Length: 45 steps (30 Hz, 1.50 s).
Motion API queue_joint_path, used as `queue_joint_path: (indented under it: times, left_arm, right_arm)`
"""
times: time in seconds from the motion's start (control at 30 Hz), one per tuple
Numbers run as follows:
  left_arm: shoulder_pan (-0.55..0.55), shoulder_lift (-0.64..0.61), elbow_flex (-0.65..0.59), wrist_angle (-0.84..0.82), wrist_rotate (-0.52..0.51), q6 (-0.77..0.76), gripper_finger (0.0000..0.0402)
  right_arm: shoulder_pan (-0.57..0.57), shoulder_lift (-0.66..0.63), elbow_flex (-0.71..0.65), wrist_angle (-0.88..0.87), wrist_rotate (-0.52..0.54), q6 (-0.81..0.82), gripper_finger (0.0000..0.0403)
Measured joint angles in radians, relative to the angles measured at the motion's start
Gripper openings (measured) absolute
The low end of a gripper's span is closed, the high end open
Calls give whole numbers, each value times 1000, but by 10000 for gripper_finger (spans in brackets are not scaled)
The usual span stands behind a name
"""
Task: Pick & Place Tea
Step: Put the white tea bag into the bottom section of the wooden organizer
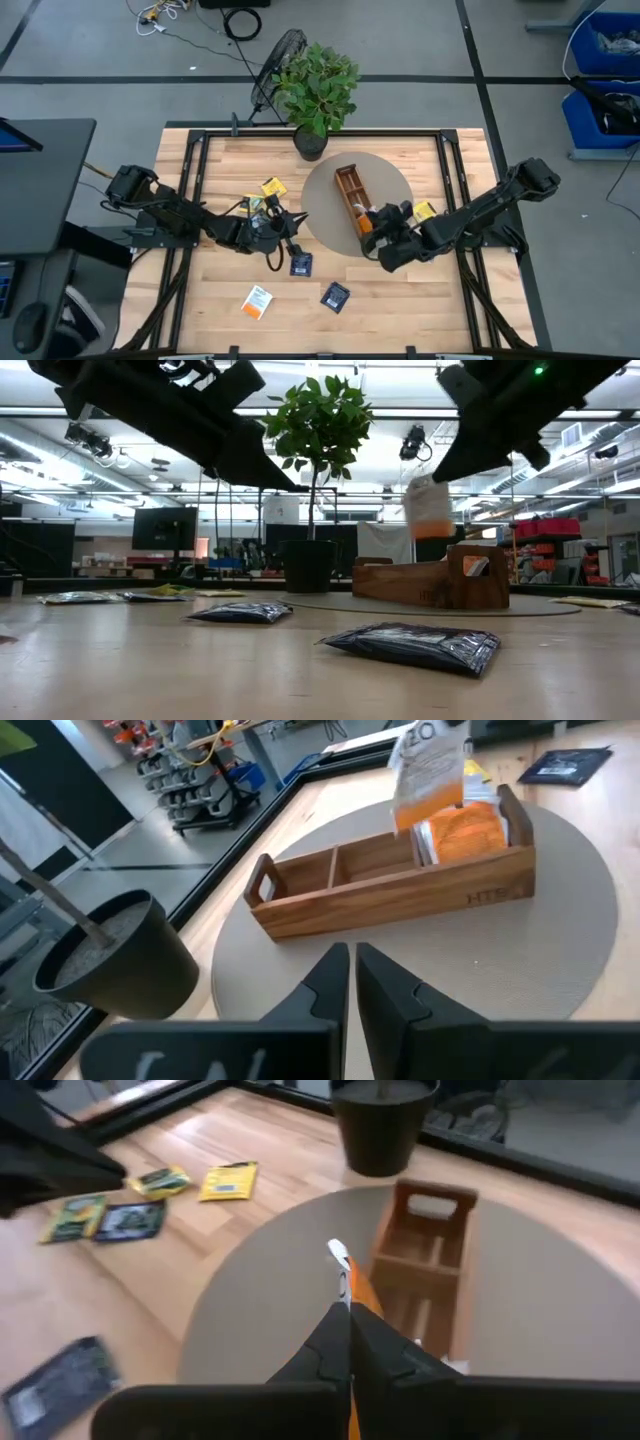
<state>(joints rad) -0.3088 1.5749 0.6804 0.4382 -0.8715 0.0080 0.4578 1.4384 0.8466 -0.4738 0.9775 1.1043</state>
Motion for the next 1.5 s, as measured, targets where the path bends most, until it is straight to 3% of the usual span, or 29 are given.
queue_joint_path:
  times: [0.23,0.73,1.03,1.5]
  left_arm:
    - [3,0,0,-3,-1,33,25]
    - [10,0,0,-2,-2,64,25]
    - [10,0,0,2,-2,64,25]
    - [10,0,0,8,-1,55,25]
  right_arm:
    - [30,7,0,-113,36,181,0]
    - [31,143,0,-126,6,332,0]
    - [36,143,0,-320,-29,521,0]
    - [23,142,46,-332,-49,498,0]
